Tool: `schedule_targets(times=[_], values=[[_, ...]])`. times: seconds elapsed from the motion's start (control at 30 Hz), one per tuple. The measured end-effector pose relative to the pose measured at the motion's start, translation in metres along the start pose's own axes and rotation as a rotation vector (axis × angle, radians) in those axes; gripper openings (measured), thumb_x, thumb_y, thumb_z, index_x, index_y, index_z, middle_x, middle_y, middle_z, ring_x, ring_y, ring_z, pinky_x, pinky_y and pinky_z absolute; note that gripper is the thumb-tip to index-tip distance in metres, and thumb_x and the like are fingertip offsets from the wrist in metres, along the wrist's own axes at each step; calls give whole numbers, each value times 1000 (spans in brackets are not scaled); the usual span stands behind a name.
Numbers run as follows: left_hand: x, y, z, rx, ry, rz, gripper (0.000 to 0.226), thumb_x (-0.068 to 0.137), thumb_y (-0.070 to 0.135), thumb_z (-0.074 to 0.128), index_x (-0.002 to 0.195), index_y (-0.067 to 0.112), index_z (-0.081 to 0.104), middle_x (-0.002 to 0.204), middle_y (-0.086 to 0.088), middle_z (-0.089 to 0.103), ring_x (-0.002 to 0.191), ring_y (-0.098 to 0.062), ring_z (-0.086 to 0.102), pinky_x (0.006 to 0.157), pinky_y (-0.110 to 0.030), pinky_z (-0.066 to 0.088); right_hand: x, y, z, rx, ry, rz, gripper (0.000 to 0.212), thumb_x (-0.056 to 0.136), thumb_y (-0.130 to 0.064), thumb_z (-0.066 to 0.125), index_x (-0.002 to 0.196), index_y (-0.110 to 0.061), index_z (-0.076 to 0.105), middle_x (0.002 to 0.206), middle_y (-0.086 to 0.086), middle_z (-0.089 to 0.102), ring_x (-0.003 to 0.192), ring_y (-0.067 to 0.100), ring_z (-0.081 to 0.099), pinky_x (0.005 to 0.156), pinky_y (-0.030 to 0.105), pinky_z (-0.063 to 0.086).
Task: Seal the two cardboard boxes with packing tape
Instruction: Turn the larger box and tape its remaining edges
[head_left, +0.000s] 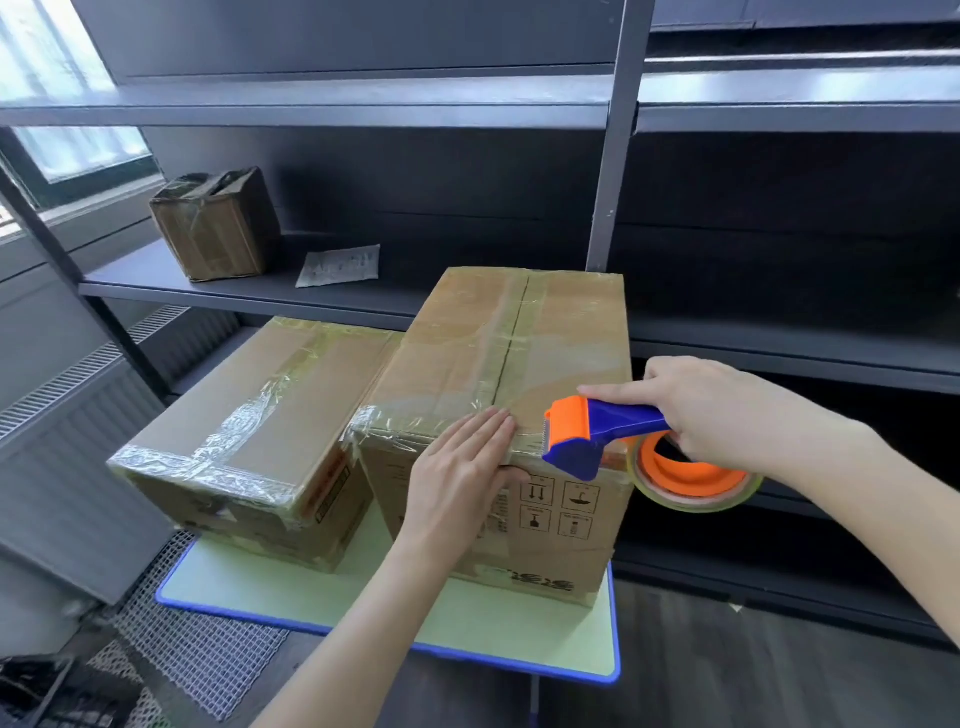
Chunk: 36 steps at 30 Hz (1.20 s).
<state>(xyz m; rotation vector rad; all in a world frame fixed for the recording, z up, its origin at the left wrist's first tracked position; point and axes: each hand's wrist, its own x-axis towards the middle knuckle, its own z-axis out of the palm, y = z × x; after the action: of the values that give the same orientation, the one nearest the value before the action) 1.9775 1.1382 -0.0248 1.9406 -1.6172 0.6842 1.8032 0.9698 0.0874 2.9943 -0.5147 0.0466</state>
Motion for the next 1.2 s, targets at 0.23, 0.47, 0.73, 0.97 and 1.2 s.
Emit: schedule_targets(times=[0.23, 0.47, 0.73, 0.97, 1.2], values=[[6, 4, -5, 20, -45, -48, 56, 64, 31, 85, 110, 3, 70, 113, -9, 67, 107, -23, 64, 94, -40, 49, -48, 39, 9, 8, 20, 78, 93, 86, -14, 51, 116, -71, -16, 90, -10, 37, 77, 7, 40, 62, 18, 30], [25, 72, 7, -54, -102, 141, 57, 72, 30, 79, 117, -2, 64, 121, -14, 63, 115, -25, 59, 97, -41, 48, -55, 43, 25, 94, 87, 67, 92, 84, -12, 52, 118, -68, -14, 91, -5, 40, 83, 13, 41, 71, 25, 36], [24, 77, 24, -72, 13, 168, 41, 72, 12, 82, 109, 0, 69, 115, -10, 67, 109, -23, 63, 98, -35, 43, -61, 46, 28, 67, 91, 65, 84, 88, -10, 47, 135, -60, 0, 94, -4, 40, 78, 11, 40, 69, 21, 34], [24, 75, 23, -101, -21, 150, 45, 73, 21, 80, 112, 2, 68, 117, -9, 66, 112, -23, 61, 100, -37, 43, -89, 72, 26, -31, 2, 136, 94, 88, -9, 47, 112, -66, -23, 95, -8, 39, 79, 8, 39, 67, 19, 36], [24, 76, 23, -106, -36, 144, 46, 71, 21, 83, 111, 4, 69, 116, -8, 66, 111, -22, 62, 97, -38, 47, -92, 74, 32, -83, -26, 143, 95, 88, -10, 47, 114, -65, -25, 93, -7, 37, 77, 9, 41, 64, 19, 34]])
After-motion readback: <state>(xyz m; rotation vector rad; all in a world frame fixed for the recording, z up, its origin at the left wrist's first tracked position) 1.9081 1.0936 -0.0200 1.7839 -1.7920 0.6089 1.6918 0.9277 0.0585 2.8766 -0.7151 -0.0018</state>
